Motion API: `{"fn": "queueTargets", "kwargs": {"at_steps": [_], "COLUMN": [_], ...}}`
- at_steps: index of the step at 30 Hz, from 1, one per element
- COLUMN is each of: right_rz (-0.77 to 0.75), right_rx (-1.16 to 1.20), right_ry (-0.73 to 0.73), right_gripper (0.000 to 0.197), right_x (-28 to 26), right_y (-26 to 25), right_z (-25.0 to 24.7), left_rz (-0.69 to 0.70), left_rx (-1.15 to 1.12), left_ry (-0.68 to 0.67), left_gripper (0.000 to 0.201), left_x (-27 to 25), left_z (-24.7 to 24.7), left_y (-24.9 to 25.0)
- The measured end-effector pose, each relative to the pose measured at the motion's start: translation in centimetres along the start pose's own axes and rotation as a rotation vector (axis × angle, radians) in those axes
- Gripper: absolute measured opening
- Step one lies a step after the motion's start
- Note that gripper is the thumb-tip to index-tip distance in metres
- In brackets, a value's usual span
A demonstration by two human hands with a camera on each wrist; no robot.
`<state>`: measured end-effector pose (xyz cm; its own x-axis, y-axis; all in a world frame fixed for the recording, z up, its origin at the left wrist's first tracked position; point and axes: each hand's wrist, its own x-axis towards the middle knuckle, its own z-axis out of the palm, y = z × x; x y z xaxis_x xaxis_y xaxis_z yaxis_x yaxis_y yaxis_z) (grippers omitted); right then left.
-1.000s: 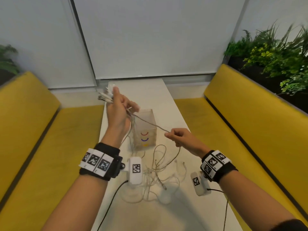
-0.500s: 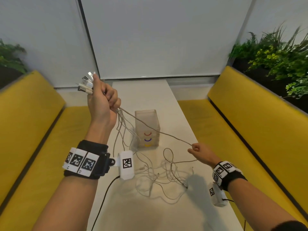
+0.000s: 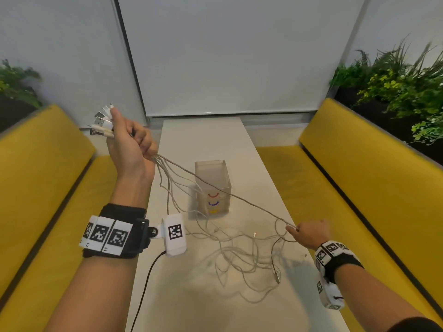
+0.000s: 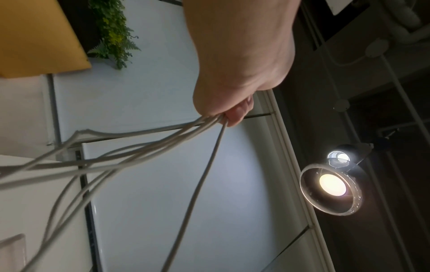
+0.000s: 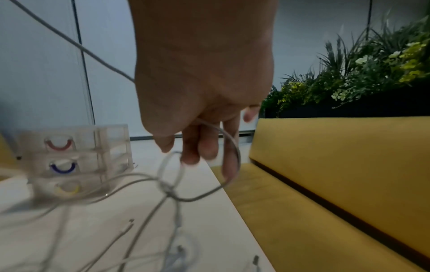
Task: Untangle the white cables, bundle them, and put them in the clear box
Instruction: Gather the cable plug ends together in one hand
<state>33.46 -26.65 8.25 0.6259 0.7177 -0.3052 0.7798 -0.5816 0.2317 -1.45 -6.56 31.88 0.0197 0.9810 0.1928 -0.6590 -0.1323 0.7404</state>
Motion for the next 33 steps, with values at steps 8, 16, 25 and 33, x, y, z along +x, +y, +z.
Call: {"fn": "queueTargets", "kwargs": {"at_steps": [8, 16, 25, 33], "right_rz": [-0.087, -0.361, -0.806, -0.781], "right_rx": [0.423, 0.948, 1.030, 1.181], "right_ry": [-0.284, -0.009, 0.089, 0.001], "right_gripper": [0.076, 0.036, 0.029, 0.043], "right_x": [-0.1, -0.4, -4.4, -3.7], "right_y": [-1.4, -5.6, -9.4, -6.4], "right_z": [0.8, -5.5, -15.0, -13.8], "left_rz": [0.005, -0.149, -0.179, -0.065], "left_rx": [0.031, 0.383, 1.010, 0.836], "left_ry": [-0.029, -0.449, -0.909, -0.542], "left_gripper": [0.051, 0.037, 0.025, 0.038], "left_x": [-0.2, -3.1, -5.0, -1.7], "left_z": [-0.1, 1.3, 0.9, -0.6], "left_y": [-0.3, -4.5, -12.1, -9.4]}}
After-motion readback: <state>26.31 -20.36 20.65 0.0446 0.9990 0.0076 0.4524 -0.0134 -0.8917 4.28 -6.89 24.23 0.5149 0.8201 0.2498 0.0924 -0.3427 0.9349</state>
